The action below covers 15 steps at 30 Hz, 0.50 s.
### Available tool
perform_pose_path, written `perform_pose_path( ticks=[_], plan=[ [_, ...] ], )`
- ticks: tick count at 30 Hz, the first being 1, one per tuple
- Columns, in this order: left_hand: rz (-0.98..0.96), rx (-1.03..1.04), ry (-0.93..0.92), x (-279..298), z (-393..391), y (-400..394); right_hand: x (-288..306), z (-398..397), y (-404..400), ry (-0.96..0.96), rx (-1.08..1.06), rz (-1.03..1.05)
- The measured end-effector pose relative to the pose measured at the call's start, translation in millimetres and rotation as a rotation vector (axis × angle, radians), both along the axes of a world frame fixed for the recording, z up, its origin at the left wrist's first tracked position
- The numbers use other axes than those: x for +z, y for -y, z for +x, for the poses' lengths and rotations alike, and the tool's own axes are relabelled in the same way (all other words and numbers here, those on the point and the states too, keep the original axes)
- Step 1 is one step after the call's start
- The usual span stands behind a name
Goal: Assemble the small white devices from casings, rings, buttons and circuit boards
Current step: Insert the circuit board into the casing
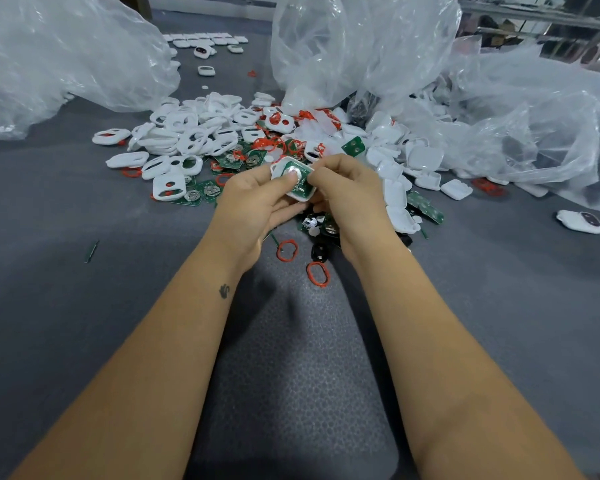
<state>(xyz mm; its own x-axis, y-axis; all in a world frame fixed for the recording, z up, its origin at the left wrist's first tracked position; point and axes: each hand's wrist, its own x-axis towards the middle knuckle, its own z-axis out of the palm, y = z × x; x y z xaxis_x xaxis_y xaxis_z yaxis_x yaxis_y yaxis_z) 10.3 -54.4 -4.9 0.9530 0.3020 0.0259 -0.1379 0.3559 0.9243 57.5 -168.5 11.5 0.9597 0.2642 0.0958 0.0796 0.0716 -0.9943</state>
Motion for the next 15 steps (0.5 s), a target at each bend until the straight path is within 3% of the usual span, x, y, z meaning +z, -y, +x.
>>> perform_pose_path(
  ticks=[7, 11, 15],
  plan=[
    [-0.021, 0.037, -0.026, 0, -1, -1, -3, 2, 0, 0.159, -0.032, -0.186],
    [-0.159, 0.127, -0.031, 2, -1, -6, -5, 7, 7, 0.331, -0.281, -0.317],
    [-0.212, 0.161, -0.01, 2, -1, -9, -4, 21, 27, 0.306, -0.516, -0.468]
  ],
)
